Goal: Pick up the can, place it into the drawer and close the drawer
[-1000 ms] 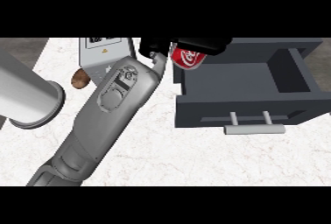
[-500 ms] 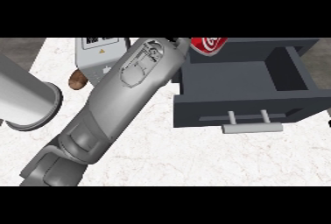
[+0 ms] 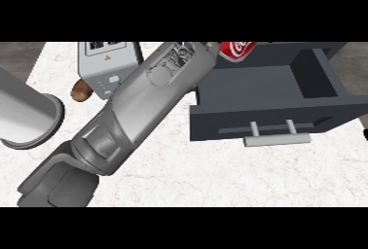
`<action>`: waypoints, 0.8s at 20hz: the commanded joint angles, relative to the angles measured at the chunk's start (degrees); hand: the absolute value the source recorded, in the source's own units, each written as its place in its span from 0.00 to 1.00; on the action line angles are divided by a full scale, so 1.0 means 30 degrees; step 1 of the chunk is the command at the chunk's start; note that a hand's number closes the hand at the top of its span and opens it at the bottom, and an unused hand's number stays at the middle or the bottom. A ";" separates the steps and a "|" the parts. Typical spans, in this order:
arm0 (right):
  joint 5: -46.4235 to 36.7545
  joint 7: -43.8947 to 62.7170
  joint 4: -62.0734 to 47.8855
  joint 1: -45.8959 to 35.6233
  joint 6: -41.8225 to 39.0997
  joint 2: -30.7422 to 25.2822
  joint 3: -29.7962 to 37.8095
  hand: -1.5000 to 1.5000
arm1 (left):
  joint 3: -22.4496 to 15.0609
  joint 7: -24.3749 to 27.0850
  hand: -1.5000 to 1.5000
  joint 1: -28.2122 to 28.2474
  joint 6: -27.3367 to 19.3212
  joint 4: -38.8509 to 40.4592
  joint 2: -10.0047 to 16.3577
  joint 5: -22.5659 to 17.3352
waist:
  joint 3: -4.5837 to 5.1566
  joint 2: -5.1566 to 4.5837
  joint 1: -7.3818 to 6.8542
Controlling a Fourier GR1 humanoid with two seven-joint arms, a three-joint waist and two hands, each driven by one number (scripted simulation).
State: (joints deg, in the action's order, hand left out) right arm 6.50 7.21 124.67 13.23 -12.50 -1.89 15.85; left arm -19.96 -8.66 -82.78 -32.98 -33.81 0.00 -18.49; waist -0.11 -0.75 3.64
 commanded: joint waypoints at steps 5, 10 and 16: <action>-0.0166 0.0611 -0.1067 -0.1672 0.0242 -0.0615 0.0133 0.00 | -0.2011 0.0349 1.00 -0.0863 -0.0639 0.1642 0.0000 -0.2361 | -0.0012 -0.0089 0.0353; -0.0365 0.0077 -0.0327 -0.0738 0.0115 0.0146 -0.0566 0.00 | -0.2924 0.2136 1.00 -0.0177 -0.1708 0.2758 0.0000 -0.2539 | -0.0025 -0.0203 0.0919; -0.0588 0.0435 -0.0229 -0.1495 0.0275 -0.0054 -0.0763 0.00 | -0.3978 0.2420 1.00 -0.0488 -0.1875 0.3579 0.0000 -0.2913 | -0.0019 -0.0217 0.1043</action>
State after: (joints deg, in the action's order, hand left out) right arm 4.43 7.48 122.20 8.65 -11.48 -2.17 14.37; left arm -29.34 -1.52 -83.85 -36.72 -24.31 0.01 -26.38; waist -0.17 -1.38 5.78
